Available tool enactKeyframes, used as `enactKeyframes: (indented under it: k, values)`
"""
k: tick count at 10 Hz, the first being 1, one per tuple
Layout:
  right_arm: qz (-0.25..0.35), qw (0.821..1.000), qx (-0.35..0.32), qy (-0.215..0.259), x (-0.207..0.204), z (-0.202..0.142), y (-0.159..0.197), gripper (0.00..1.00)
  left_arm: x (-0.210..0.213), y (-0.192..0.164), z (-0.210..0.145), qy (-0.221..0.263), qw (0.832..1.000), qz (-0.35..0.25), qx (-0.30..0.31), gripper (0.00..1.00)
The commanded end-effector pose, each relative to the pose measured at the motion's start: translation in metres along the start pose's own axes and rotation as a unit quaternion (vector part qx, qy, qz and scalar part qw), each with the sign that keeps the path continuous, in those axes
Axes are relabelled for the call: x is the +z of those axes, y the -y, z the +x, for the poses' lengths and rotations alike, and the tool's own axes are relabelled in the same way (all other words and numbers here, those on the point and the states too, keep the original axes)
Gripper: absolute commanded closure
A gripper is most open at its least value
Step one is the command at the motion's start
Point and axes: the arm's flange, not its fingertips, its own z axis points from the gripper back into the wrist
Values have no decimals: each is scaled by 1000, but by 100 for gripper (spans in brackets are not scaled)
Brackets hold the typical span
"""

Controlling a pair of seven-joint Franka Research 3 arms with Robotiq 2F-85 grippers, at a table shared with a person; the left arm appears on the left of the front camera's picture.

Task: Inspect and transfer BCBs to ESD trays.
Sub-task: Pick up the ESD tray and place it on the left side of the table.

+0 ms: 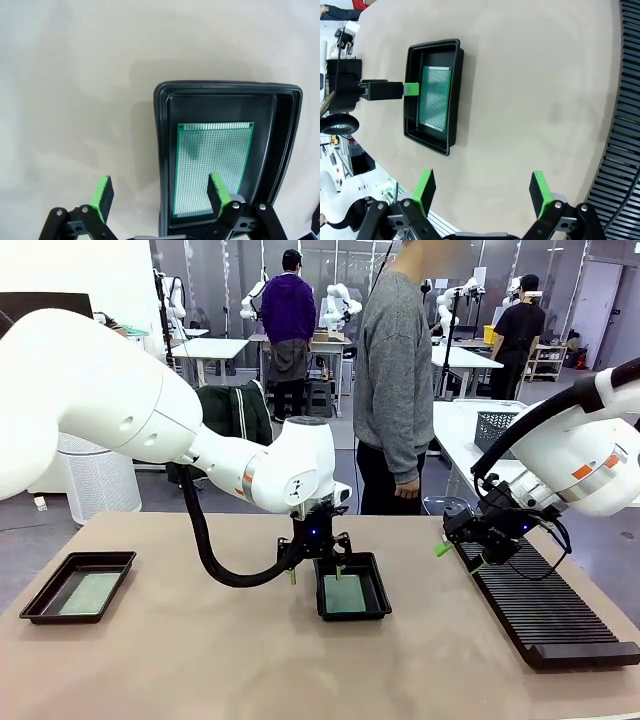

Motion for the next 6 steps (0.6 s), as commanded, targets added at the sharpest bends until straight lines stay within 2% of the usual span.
enactKeyframes:
  k: [1,5,6]
  values:
    - [-1,1000,-1,1,-1,-1,0,0,-5,3,-4,28,999,4,16,0]
    - [-1,1000,-1,1,-1,-1,0,0,-2,0,-13,38,999,7,13,0]
    - [-1,1000,-1,1,-1,-1,0,0,-3,0,-13,39,999,10,10,15]
